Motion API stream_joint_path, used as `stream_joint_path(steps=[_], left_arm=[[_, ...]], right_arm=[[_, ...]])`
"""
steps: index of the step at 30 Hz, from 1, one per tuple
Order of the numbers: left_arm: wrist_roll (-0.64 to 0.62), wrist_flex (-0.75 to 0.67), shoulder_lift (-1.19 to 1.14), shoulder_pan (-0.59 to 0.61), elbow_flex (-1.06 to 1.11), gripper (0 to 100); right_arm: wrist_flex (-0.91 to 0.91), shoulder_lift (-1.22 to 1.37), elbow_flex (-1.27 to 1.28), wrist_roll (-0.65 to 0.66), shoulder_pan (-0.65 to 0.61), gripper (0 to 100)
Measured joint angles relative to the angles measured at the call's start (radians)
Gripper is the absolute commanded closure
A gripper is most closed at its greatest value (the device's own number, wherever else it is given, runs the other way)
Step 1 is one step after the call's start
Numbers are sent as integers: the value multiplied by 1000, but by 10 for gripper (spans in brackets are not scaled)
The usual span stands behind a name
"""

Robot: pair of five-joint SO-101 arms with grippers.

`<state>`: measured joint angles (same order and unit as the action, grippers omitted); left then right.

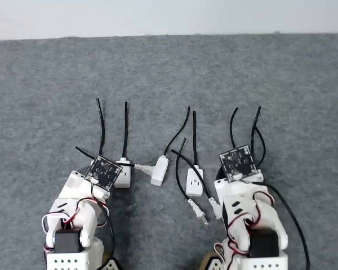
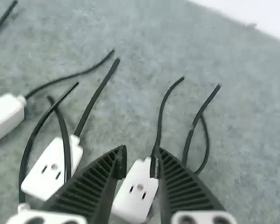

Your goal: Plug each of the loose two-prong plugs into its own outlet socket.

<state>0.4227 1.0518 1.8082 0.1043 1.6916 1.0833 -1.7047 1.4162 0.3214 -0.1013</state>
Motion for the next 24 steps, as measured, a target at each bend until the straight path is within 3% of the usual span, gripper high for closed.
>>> stream_joint_path(steps=[16,24], left_arm=[[0,0,0,0,0,987],[0,0,0,0,0,987]], right_arm=[[-196,724,-115,0,0,898],[-249,950,-181,0,37,898]])
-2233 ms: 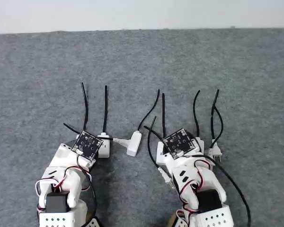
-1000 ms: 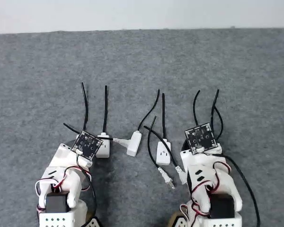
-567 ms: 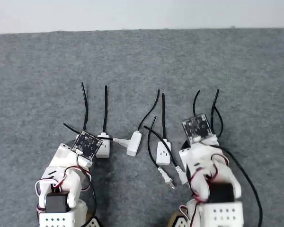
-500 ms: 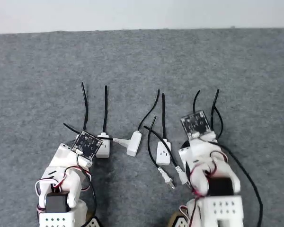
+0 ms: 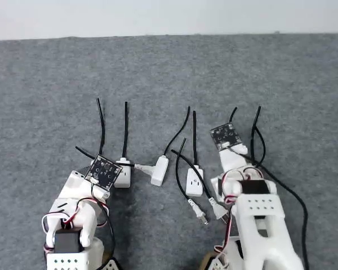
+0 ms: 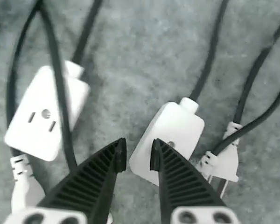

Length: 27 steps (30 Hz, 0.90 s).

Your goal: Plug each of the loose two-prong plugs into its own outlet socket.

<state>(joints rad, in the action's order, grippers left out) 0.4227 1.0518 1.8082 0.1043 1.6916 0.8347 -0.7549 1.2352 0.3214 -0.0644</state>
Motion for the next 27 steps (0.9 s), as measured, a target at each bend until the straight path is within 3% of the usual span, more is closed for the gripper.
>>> stream_joint_path(steps=[6,27], left_arm=[[0,0,0,0,0,987],[0,0,0,0,0,986]], right_arm=[[-49,75,-23,0,52,898],[-64,104,-34,0,55,897]])
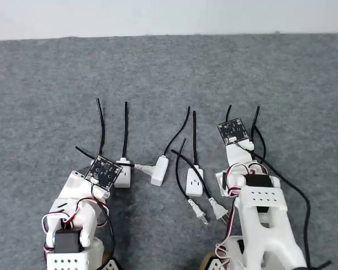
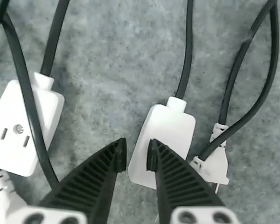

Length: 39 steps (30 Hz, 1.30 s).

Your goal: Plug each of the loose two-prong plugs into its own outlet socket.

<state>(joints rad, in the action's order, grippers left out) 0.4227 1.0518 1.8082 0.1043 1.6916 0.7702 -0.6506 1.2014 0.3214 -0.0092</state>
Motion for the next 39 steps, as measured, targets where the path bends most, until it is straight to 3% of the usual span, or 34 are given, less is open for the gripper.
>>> stream_joint_path(steps=[13,21,24,33,39], left_arm=[[0,0,0,0,0,986],[0,0,0,0,0,986],[0,0,0,0,0,986],[0,0,0,0,0,986],[0,0,0,0,0,986]], right_arm=[[0,0,0,0,5,897],[104,21,-127,-2,189,897],[163,21,-175,2,199,897],[195,21,-230,144,201,896],[204,21,-230,189,276,896]])
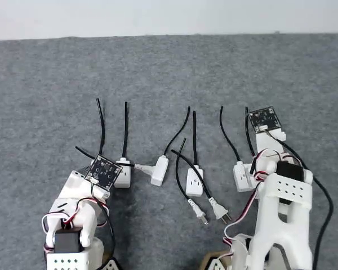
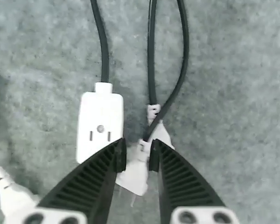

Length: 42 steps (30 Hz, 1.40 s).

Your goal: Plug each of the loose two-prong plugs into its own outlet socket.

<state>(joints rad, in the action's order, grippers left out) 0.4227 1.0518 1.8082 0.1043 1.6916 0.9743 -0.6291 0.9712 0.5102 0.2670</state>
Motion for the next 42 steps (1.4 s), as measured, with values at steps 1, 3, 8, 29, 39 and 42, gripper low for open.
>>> stream_joint_path(steps=[1,3,8,29,39,42], left_arm=[[0,0,0,0,0,986],[0,0,0,0,0,986],[0,0,0,0,0,986],[0,0,0,0,0,986],[0,0,0,0,0,986],[0,0,0,0,0,986]], right_arm=[[0,0,5,0,17,896],[0,0,20,18,29,896],[0,0,49,48,32,896],[-137,0,249,20,-218,896],[-137,0,249,-43,-310,896],[-137,0,238,9,-186,865]])
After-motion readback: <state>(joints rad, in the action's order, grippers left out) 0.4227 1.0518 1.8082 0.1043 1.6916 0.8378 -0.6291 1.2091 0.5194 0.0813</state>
